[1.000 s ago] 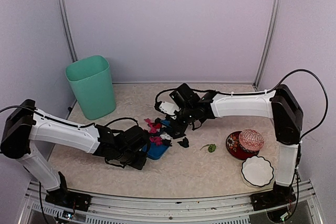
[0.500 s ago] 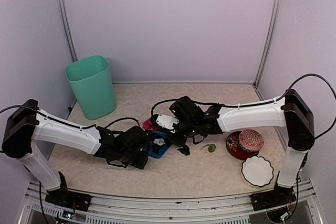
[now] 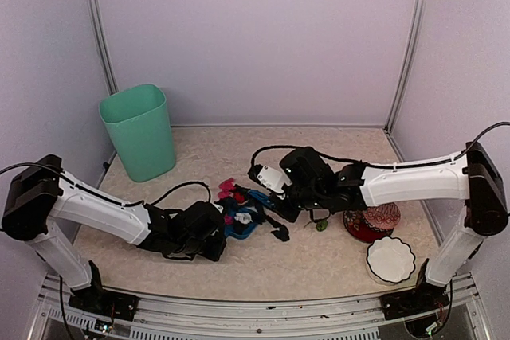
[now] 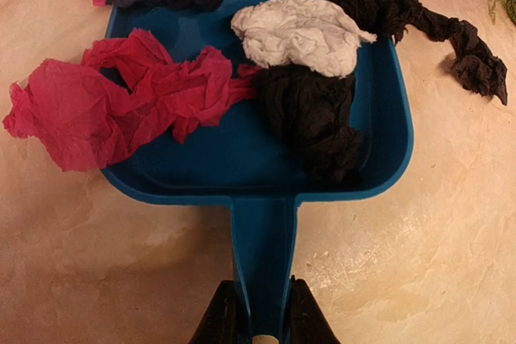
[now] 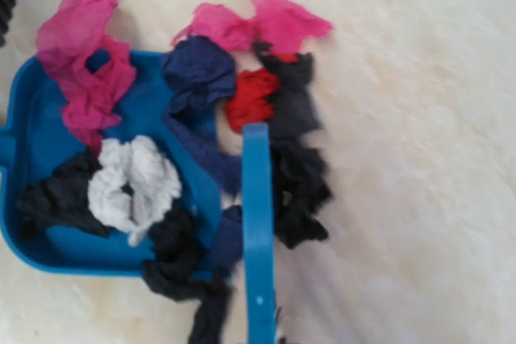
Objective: Sweep away the paper scraps from the table
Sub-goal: Sweep the paper scraps into the dustpan, then dump the paper scraps in the dustpan into the trash bin.
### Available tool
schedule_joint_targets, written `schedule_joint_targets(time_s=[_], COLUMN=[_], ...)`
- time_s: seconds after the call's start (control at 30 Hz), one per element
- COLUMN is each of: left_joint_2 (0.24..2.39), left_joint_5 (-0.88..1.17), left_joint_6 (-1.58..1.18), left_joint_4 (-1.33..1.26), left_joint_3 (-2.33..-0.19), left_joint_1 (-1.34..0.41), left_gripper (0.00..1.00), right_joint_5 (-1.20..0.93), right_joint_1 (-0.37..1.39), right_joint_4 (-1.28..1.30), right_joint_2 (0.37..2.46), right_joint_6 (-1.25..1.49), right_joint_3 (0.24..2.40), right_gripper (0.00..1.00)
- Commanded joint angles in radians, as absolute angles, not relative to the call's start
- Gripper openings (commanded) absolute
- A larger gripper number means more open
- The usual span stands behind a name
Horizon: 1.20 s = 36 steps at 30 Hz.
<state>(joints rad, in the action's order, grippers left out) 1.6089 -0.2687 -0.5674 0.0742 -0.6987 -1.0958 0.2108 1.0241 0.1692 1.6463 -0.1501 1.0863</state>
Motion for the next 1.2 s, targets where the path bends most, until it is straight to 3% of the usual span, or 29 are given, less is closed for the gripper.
schedule_joint_targets(time_s=[0.0,0.23,0.63,1.17], left_joint_2=[1.623,1.607,1.557,1.340], left_joint_5=[-0.251,-0.301,-0.387,-0.553], left_joint_6=[-0.563,-0.565,-0.543,-0.479], left_joint_4=[0.026,-0.062,-0.176,-0.012], left_joint_3=[-0.644,-0.603,-0.588,-0.687], left_joint_1=[-1.111,-1.121,-1.142,-1.145], left_gripper=[0.00,0.00,0.00,0.00], right_joint_5=[0.282,0.286,0.099,0.300], right_joint_1=[1.035,1.034,1.035,1.034], right_joint_4=[0.109,0.088,0.005,-0.048], right_joint_2=[1.532,1.390,1.161,0.941], right_joint_6=[-0.086,-0.037,0.004,0.064], right_joint_3=[1.023,0.932,0.786,0.630], right_gripper=[0.00,0.00,0.00,0.00])
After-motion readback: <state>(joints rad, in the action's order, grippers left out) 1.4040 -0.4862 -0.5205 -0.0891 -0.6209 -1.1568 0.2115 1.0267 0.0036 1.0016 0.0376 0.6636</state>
